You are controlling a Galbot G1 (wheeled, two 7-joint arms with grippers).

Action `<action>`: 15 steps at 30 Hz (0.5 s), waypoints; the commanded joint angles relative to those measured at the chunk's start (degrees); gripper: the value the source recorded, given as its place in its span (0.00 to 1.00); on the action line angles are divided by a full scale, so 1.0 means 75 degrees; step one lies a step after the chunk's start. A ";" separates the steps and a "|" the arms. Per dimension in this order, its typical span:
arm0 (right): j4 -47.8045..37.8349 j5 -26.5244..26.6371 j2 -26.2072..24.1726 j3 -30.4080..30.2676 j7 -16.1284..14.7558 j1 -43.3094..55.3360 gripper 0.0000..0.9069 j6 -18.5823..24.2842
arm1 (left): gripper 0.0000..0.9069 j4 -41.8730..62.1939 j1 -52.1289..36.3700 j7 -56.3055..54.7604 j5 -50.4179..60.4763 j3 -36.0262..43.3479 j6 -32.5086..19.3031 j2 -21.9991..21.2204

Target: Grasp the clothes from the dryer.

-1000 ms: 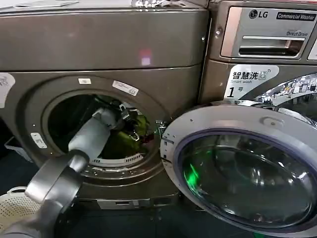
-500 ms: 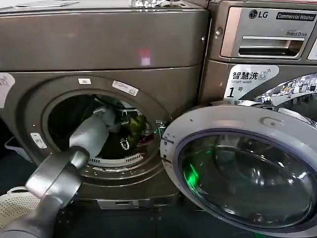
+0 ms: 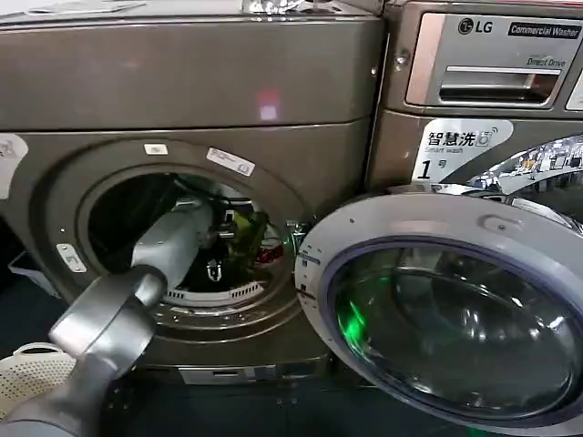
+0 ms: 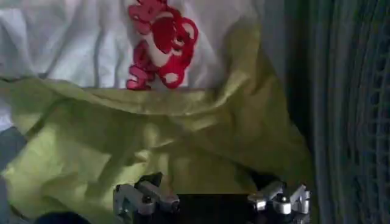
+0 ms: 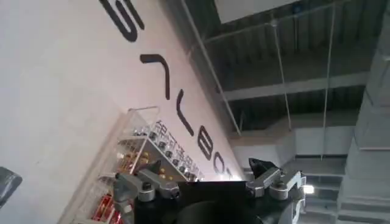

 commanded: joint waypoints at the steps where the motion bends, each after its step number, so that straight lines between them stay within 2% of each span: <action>1: 0.0004 0.0026 0.0000 0.0026 -0.0004 -0.0017 1.00 0.0004 | 1.00 0.0118 0.0073 0.0056 0.0329 0.0266 0.0018 -0.0047; 15: 0.0021 0.0051 -0.0078 0.0032 -0.0006 -0.0028 1.00 0.0023 | 1.00 0.0160 0.0169 -0.0080 0.0198 0.0308 0.0061 -0.0076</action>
